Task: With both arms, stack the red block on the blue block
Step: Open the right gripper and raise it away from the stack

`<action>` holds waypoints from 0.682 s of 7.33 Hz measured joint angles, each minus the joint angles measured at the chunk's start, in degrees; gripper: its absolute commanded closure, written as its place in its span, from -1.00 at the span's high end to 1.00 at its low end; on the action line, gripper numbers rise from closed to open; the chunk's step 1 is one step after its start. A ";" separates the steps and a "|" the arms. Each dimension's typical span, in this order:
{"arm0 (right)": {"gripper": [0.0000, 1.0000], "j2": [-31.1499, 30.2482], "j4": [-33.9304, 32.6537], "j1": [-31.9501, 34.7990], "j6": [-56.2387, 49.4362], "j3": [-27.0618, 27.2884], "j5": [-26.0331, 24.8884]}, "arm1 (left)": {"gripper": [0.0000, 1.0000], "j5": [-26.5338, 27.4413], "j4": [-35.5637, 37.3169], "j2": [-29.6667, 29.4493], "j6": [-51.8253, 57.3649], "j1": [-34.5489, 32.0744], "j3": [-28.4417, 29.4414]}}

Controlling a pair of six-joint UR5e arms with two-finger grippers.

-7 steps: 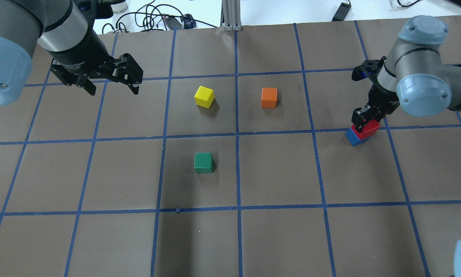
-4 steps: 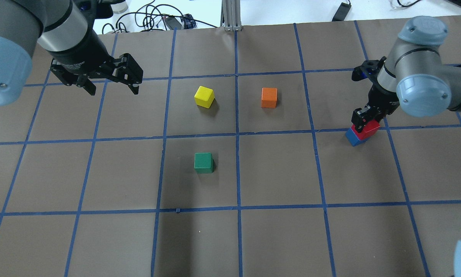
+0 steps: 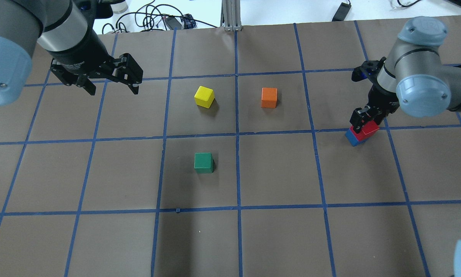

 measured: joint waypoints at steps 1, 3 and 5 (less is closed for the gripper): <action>1.00 -0.18 0.12 0.00 0.34 -0.31 -0.08 | 1.00 0.00 0.00 0.00 0.00 -0.01 -0.04; 1.00 -1.44 2.74 0.01 0.88 -2.96 -1.94 | 1.00 0.00 0.00 0.00 0.00 -0.02 -0.03; 1.00 -4.76 14.22 0.25 4.57 -9.86 -3.00 | 1.00 0.10 0.00 0.02 0.02 -0.01 0.06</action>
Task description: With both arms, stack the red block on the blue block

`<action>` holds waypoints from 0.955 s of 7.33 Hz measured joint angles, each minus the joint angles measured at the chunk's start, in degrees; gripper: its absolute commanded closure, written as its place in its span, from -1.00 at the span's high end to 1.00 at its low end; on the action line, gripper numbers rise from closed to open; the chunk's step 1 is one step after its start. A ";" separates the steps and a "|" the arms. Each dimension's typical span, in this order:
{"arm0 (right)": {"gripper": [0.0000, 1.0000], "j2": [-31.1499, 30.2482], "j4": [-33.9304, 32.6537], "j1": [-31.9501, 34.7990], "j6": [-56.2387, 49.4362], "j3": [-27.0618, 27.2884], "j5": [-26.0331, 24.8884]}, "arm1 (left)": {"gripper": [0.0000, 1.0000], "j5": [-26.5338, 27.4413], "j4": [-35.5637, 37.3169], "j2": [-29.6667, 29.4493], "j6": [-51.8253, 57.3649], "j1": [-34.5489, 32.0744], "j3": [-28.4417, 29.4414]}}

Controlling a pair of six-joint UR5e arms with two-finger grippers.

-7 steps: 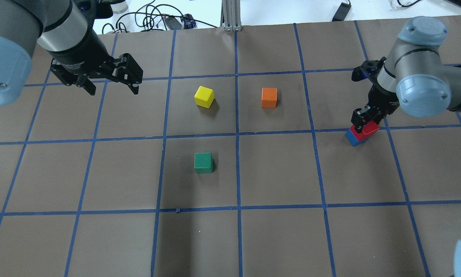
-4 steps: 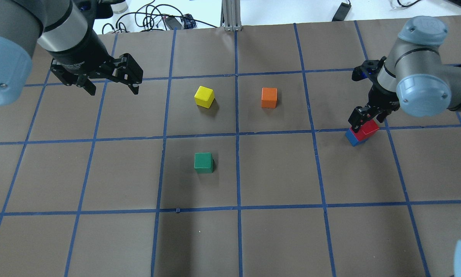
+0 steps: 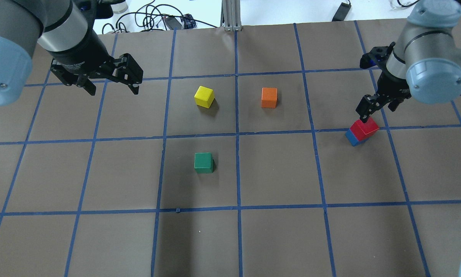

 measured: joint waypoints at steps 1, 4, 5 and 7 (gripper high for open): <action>1.00 -2.06 6.11 0.65 4.41 -3.04 0.22 | 1.00 0.12 -0.02 0.04 0.04 0.03 0.11; 1.00 -5.38 12.83 8.69 18.85 -6.50 0.57 | 1.00 0.30 -0.07 0.07 0.09 0.15 0.36; 1.00 -6.23 13.08 11.01 22.06 -6.67 0.77 | 1.00 0.33 -0.08 0.07 0.09 0.16 0.36; 1.00 -7.61 13.36 12.83 24.69 -6.70 1.69 | 1.00 0.34 -0.09 0.07 0.15 0.17 0.37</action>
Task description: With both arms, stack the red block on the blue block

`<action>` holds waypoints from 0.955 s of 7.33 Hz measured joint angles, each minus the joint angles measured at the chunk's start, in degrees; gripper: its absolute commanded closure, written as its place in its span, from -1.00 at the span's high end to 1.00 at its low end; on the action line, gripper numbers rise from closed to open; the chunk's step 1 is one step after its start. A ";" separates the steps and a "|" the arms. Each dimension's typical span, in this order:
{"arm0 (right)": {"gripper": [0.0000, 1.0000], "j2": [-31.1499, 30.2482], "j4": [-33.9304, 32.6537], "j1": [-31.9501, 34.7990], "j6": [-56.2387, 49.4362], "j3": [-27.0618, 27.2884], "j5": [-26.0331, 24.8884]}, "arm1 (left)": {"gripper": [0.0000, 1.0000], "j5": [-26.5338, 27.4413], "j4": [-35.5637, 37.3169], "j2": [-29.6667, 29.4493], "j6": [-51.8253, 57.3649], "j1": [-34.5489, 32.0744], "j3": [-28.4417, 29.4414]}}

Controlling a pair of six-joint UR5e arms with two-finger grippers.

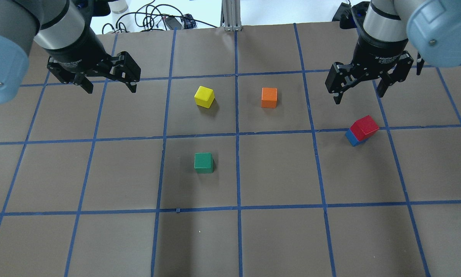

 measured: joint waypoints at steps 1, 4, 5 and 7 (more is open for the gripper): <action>1.00 -0.37 0.15 0.26 0.28 0.04 0.90 | 1.00 0.00 0.00 0.00 -0.01 0.00 0.01; 1.00 -1.24 0.19 0.44 0.64 0.23 3.14 | 1.00 0.00 0.00 0.02 0.02 0.00 -0.08; 1.00 -1.28 0.05 0.45 0.74 0.31 3.23 | 1.00 0.00 0.00 0.04 0.06 0.00 -0.11; 1.00 -1.32 -0.29 0.45 0.84 0.23 2.85 | 1.00 0.00 0.00 0.04 0.09 0.00 -0.08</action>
